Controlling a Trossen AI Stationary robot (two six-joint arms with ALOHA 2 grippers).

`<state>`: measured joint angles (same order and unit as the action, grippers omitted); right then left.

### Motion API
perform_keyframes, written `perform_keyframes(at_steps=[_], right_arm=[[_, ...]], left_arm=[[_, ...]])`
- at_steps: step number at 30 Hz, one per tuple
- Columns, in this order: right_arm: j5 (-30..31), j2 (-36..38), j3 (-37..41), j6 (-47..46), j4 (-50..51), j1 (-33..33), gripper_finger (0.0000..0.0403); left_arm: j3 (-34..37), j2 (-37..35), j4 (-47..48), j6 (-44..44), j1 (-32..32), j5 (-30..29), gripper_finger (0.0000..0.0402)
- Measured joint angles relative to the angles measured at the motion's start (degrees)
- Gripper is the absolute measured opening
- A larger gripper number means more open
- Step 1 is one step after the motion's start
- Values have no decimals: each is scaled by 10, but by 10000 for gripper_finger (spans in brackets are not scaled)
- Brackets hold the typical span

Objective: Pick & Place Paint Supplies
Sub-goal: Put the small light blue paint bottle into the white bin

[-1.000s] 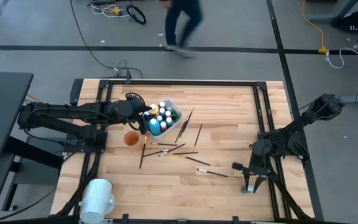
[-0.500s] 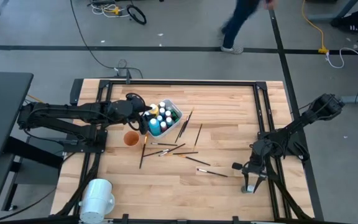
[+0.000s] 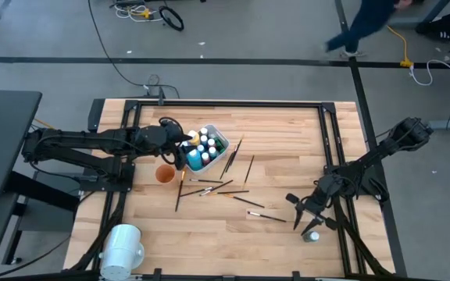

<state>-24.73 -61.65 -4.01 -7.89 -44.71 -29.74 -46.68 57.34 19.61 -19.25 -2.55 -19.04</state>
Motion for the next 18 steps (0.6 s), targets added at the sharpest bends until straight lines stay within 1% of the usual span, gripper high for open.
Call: perform_keyframes(at_steps=[5,8,11,15,17,18], right_arm=[[-3,0,0,-11,-30,0,143],[-3,0,0,-7,-40,0,155],[-1,0,0,-6,-47,0,174],[16,0,0,-4,-56,0,207],[13,0,0,-4,-49,0,224],[2,0,0,-6,-40,0,231]], left_arm=[[0,0,0,12,0,0,196],[0,0,0,11,0,0,196],[0,0,0,9,0,0,196],[0,0,0,-9,0,1,196],[0,0,0,-9,0,1,196],[0,0,0,-6,0,1,196]])
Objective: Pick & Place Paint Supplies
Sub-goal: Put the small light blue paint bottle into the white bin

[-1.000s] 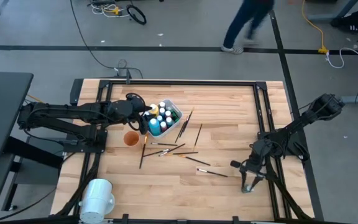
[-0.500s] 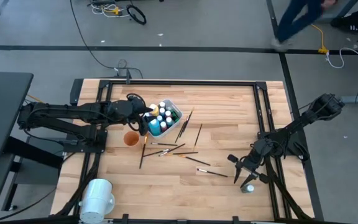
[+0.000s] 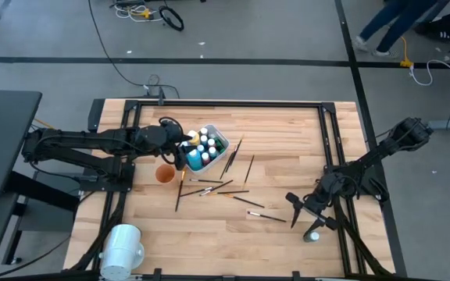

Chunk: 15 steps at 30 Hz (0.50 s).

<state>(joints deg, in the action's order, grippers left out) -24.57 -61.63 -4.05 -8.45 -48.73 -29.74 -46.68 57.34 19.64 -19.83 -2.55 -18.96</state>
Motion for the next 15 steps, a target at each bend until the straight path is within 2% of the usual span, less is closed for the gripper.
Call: perform_keyframes(at_steps=[4,9,15], right_arm=[[-70,0,0,-5,34,-3,247],[-76,0,0,23,35,-27,245],[-74,0,0,100,55,-79,230]], left_arm=[[0,0,3,8,0,7,196],[0,0,2,9,0,7,196],[0,0,2,6,0,7,196]])
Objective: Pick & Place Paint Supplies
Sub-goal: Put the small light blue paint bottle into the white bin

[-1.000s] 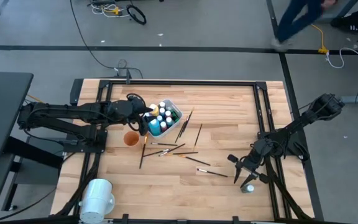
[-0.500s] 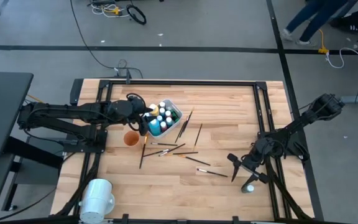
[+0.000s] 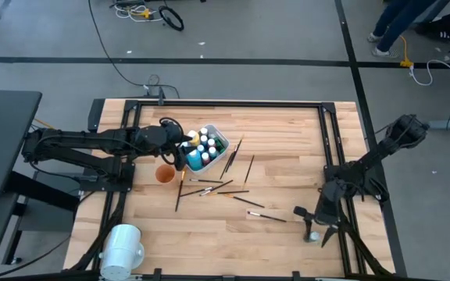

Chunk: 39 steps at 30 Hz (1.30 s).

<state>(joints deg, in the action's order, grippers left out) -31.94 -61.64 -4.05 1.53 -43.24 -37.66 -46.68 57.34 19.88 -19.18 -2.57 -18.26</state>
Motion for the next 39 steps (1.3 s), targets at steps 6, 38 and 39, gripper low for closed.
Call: perform_keyframes(at_steps=[6,38,39], right_arm=[[68,0,0,35,3,-43,216],[172,-48,0,37,-95,-58,106],[202,-48,0,36,-117,-57,106]], left_arm=[[0,0,0,-1,0,0,196],[0,0,-1,-12,0,-1,196],[0,0,-1,-12,0,-1,196]])
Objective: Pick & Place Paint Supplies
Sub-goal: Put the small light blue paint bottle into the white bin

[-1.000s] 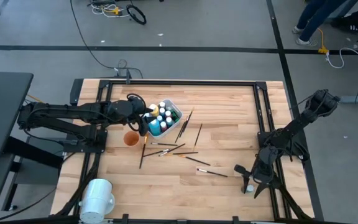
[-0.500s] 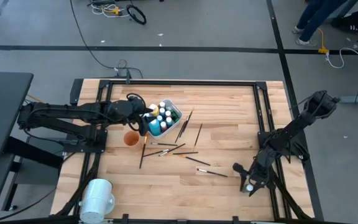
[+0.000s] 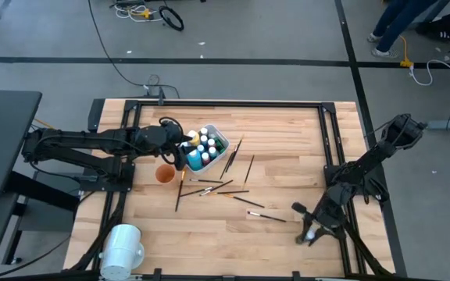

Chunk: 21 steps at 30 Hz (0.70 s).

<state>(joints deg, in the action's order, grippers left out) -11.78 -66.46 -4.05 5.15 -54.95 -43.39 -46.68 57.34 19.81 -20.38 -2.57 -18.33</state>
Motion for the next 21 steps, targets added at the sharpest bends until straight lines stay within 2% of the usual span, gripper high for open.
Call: perform_keyframes(at_steps=[6,13,17,21], right_arm=[[164,0,0,1,-71,20,113],[396,0,0,33,-182,106,107],[464,0,-17,38,-207,182,113],[471,-6,-61,13,-178,262,113]], left_arm=[[0,0,0,6,0,0,196],[0,0,0,85,0,0,196],[0,0,0,130,0,0,196],[0,0,0,168,0,-3,196]])
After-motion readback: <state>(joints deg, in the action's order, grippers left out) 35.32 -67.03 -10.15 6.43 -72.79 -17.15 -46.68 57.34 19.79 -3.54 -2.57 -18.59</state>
